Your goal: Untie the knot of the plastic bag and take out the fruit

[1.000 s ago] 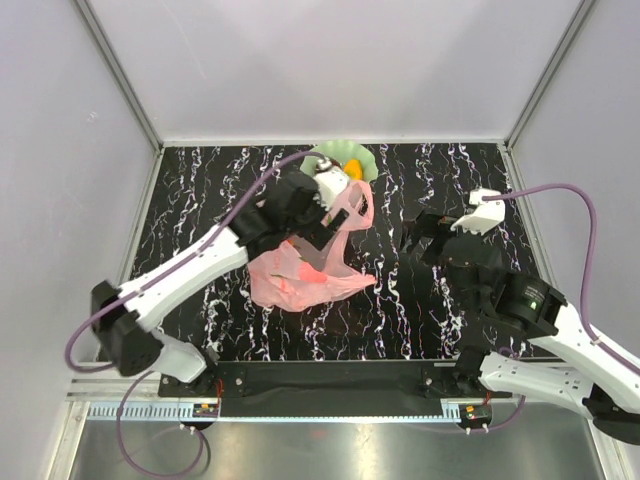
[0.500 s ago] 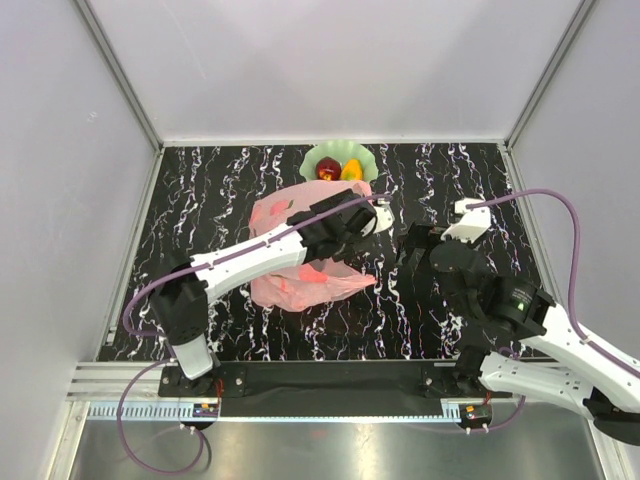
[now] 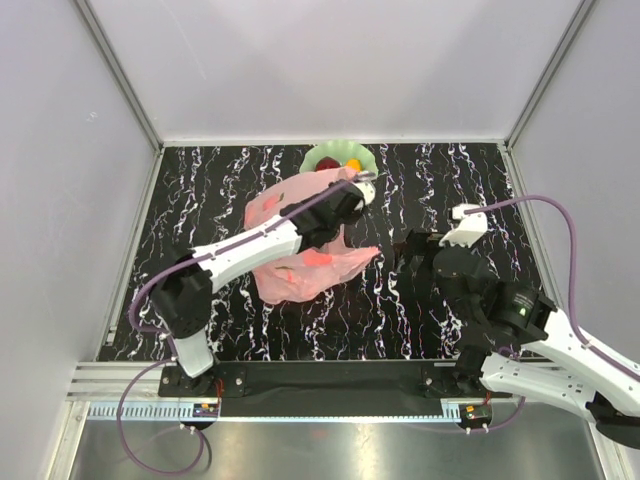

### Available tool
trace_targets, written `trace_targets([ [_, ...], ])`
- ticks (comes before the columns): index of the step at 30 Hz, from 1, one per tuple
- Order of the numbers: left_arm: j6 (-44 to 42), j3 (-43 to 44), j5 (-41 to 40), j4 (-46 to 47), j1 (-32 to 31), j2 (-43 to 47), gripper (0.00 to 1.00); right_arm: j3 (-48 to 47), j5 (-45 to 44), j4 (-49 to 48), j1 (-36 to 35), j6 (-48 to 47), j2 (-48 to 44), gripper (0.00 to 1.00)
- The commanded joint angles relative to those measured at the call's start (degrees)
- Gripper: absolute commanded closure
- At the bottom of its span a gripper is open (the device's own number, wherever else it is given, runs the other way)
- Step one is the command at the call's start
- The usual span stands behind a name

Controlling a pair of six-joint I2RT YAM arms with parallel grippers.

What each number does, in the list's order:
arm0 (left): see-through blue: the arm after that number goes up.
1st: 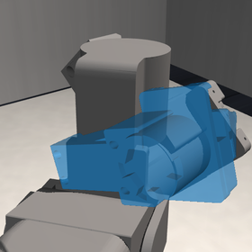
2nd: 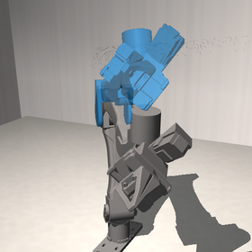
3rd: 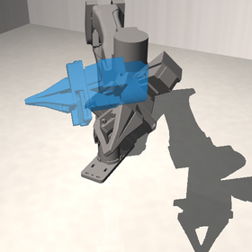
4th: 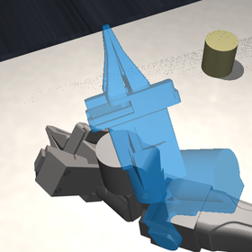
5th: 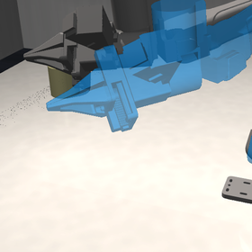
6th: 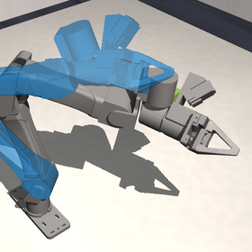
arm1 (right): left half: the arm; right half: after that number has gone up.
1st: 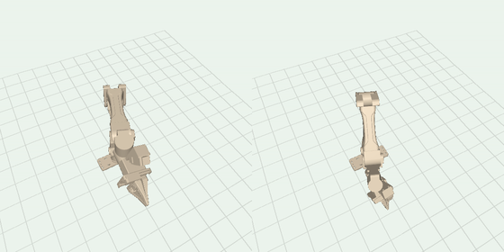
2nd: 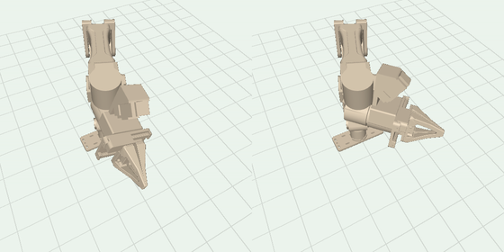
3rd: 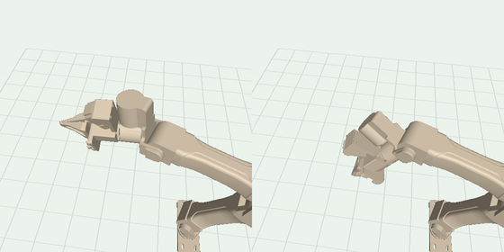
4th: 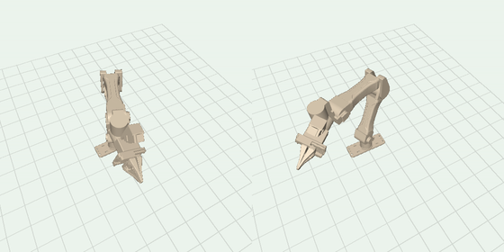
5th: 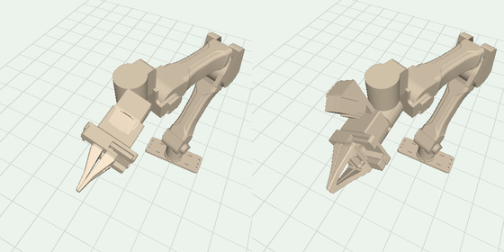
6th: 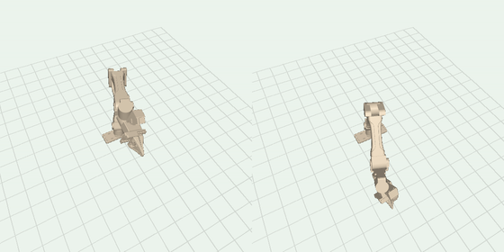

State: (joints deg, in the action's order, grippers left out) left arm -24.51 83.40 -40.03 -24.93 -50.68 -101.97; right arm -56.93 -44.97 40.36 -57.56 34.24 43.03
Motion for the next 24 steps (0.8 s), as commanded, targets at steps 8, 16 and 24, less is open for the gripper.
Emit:
trace_targets([
  [8, 29.33, -7.0, 23.32, 1.01, 10.15, 23.03, 1.0, 0.59, 10.34, -14.68, 0.34, -9.18, 5.93, 0.02],
  [16, 49.2, -22.3, 35.18, 10.42, 22.01, 41.32, 1.0, -9.67, 20.17, -17.33, 1.22, -16.65, 14.26, 0.09],
  [24, 60.45, -30.74, 44.77, 11.13, 29.93, 44.75, 1.0, -15.84, 33.7, -21.72, 1.93, -19.3, 29.03, 0.17],
])
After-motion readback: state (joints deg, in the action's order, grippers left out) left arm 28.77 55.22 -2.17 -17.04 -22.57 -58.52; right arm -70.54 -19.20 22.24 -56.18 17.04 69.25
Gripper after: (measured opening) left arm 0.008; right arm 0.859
